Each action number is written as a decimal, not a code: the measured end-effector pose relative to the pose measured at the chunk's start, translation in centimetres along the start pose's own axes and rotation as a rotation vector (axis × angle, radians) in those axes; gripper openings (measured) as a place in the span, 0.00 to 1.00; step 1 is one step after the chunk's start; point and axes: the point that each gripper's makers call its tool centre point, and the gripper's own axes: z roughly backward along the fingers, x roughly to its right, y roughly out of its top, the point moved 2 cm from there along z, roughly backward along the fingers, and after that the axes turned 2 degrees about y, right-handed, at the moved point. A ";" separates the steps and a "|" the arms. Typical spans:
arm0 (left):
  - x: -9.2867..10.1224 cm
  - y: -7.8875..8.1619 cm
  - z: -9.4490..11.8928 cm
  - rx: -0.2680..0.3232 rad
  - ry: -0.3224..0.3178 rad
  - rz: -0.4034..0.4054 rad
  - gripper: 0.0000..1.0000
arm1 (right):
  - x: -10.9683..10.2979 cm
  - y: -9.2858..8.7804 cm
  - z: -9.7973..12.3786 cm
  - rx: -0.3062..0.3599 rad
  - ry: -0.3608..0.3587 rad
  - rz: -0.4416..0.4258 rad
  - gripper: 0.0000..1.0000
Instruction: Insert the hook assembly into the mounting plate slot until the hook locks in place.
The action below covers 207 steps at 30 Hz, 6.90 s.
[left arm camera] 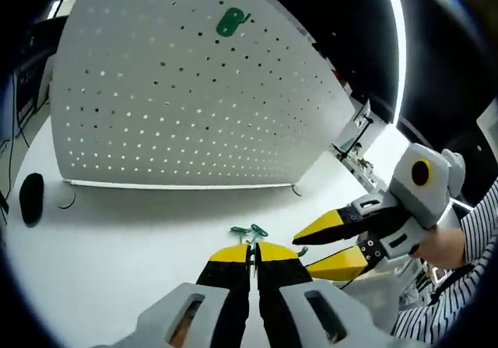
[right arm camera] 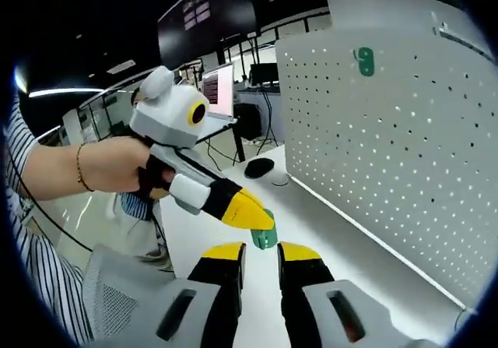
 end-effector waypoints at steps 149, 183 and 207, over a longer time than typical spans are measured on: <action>1.5 -7.5 4.1 0.314 0.113 -0.254 0.97 | 15.5 17.7 1.5 0.732 -0.899 -0.161 0.00; 1.4 -7.6 4.3 0.303 0.109 -0.254 0.95 | 16.2 17.4 0.9 0.699 -0.940 -0.209 0.00; 1.2 -8.1 4.0 0.273 0.128 -0.265 0.94 | 14.7 18.9 3.4 0.652 -0.855 -0.070 0.18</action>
